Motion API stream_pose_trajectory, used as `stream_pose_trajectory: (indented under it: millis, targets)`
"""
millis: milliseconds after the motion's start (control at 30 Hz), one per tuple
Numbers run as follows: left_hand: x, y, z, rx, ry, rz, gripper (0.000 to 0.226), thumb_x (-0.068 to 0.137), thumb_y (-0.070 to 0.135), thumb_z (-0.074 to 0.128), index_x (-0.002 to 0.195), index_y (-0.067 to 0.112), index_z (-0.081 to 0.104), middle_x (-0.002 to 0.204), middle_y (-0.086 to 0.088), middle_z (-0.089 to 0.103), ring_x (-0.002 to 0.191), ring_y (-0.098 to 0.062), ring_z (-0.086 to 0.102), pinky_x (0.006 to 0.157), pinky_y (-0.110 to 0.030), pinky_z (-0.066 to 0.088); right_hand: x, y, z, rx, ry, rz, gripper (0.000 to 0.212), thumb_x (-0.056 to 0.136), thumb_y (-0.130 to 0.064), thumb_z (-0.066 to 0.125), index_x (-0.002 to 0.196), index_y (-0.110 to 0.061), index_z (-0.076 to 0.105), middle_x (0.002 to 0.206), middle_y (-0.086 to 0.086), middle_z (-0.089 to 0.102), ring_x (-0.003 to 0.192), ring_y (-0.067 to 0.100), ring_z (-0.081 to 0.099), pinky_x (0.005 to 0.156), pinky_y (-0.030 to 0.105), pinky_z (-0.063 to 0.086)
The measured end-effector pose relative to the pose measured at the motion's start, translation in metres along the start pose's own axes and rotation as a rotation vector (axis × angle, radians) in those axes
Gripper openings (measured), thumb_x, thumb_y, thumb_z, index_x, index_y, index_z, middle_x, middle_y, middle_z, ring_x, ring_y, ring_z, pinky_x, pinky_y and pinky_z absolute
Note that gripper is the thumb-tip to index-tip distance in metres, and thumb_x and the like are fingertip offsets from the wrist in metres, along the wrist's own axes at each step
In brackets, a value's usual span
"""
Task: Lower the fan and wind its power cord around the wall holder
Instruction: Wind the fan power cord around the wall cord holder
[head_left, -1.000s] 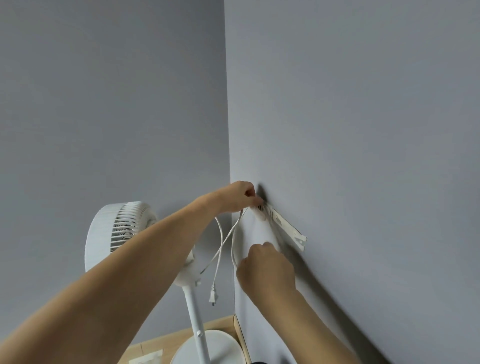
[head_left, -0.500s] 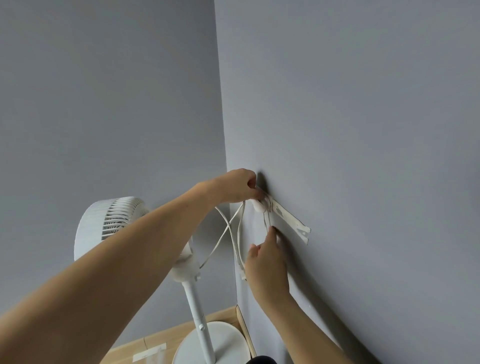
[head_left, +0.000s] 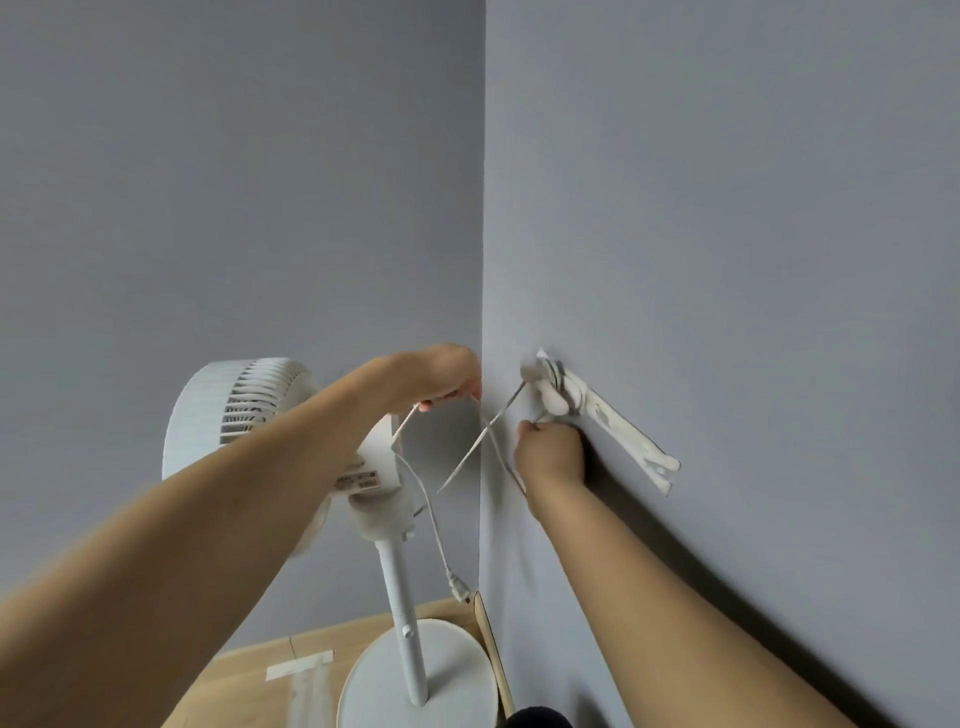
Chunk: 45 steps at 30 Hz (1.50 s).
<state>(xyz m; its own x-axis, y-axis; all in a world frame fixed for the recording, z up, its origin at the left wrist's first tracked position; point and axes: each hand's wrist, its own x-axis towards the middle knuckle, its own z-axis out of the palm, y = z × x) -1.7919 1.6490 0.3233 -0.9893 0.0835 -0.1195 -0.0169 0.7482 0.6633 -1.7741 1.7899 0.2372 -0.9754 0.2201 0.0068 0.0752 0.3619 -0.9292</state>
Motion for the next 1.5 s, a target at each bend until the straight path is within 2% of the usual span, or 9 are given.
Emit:
stream_pose_trajectory:
  millis: [100, 200, 400, 533, 733, 1067, 1300, 1367, 1500]
  targets:
    - [-0.009, -0.038, 0.017, -0.073, -0.194, -0.083, 0.012, 0.076, 0.008, 0.053, 0.085, 0.008, 0.060, 0.063, -0.003, 0.036, 0.054, -0.015, 0.032, 0.050, -0.026, 0.035, 0.011, -0.004, 0.011, 0.060, 0.048, 0.017, 0.025, 0.094, -0.018, 0.047, 0.102, -0.002, 0.065, 0.107, 0.019, 0.067, 0.102, 0.033, 0.063, 0.091, 0.038, 0.050]
    - [-0.009, -0.066, 0.045, 0.016, -0.264, -0.146, 0.017, 0.088, 0.002, 0.050, 0.096, 0.006, 0.065, 0.068, -0.004, 0.047, 0.055, -0.015, 0.044, 0.053, -0.026, 0.051, 0.017, -0.005, 0.020, 0.187, 0.051, 0.074, 0.020, 0.094, -0.017, 0.047, 0.075, -0.014, 0.055, 0.090, 0.011, 0.058, 0.084, 0.021, 0.052, 0.078, 0.030, 0.042]
    - [0.004, -0.100, 0.081, 0.176, -0.187, -0.100, 0.028, 0.088, 0.005, 0.048, 0.108, 0.001, 0.067, 0.096, -0.018, 0.073, 0.077, -0.025, 0.064, 0.072, -0.031, 0.053, 0.018, -0.013, 0.021, 0.568, 0.034, 0.143, 0.023, 0.091, -0.009, 0.049, 0.107, -0.013, 0.065, 0.086, 0.008, 0.058, 0.064, 0.014, 0.049, 0.052, 0.018, 0.037]
    - [0.016, -0.098, 0.091, 0.155, -0.019, -0.098, 0.031, 0.084, 0.005, 0.042, 0.100, 0.001, 0.068, 0.090, -0.017, 0.072, 0.080, -0.034, 0.068, 0.069, -0.032, 0.054, 0.017, -0.017, 0.022, 0.645, 0.004, 0.153, 0.028, 0.092, -0.009, 0.047, 0.115, -0.009, 0.064, 0.120, 0.020, 0.066, 0.109, 0.030, 0.065, 0.086, 0.031, 0.051]
    - [0.038, -0.086, 0.080, -0.180, 0.409, -0.109, 0.033, 0.080, 0.008, 0.039, 0.100, 0.007, 0.065, 0.090, -0.002, 0.060, 0.083, -0.024, 0.057, 0.068, -0.029, 0.047, 0.012, -0.023, 0.019, 0.718, -0.077, 0.150, 0.035, 0.096, -0.015, 0.044, 0.127, -0.008, 0.058, 0.129, 0.009, 0.063, 0.115, 0.018, 0.063, 0.101, 0.029, 0.040]
    - [0.071, -0.064, 0.075, -0.391, -0.010, -0.062, 0.041, 0.094, 0.010, 0.043, 0.132, 0.011, 0.059, 0.135, -0.005, 0.052, 0.123, -0.021, 0.047, 0.092, -0.025, 0.031, 0.009, -0.030, 0.018, 0.773, -0.087, 0.195, 0.030, 0.095, -0.014, 0.045, 0.119, -0.013, 0.063, 0.121, 0.003, 0.067, 0.103, 0.012, 0.063, 0.098, 0.028, 0.038]
    - [0.085, -0.051, 0.047, -0.595, 0.216, -0.127, 0.030, 0.100, 0.013, 0.038, 0.077, 0.003, 0.055, 0.068, -0.012, 0.058, 0.056, -0.023, 0.055, 0.065, -0.026, 0.055, 0.010, -0.031, 0.020, 0.836, -0.044, 0.195, 0.037, 0.093, -0.007, 0.046, 0.127, -0.017, 0.058, 0.121, 0.002, 0.068, 0.103, 0.015, 0.063, 0.089, 0.025, 0.042]
    - [0.084, -0.039, 0.030, -0.507, 0.300, -0.080, 0.032, 0.101, 0.019, 0.040, 0.072, 0.012, 0.051, 0.065, -0.003, 0.052, 0.052, -0.014, 0.050, 0.045, -0.013, 0.043, 0.008, -0.031, 0.021, 0.836, -0.030, 0.213, 0.030, 0.090, -0.005, 0.050, 0.112, -0.020, 0.064, 0.117, 0.003, 0.069, 0.097, 0.016, 0.064, 0.085, 0.025, 0.043]
    - [0.080, -0.006, 0.002, -0.502, 0.402, 0.021, 0.030, 0.100, 0.021, 0.045, 0.071, 0.013, 0.047, 0.064, -0.002, 0.046, 0.050, -0.016, 0.038, 0.046, -0.021, 0.029, 0.006, -0.029, 0.017, 0.737, -0.126, 0.299, 0.014, 0.091, -0.009, 0.050, 0.092, -0.017, 0.061, 0.120, -0.007, 0.063, 0.110, 0.022, 0.064, 0.095, 0.026, 0.043]
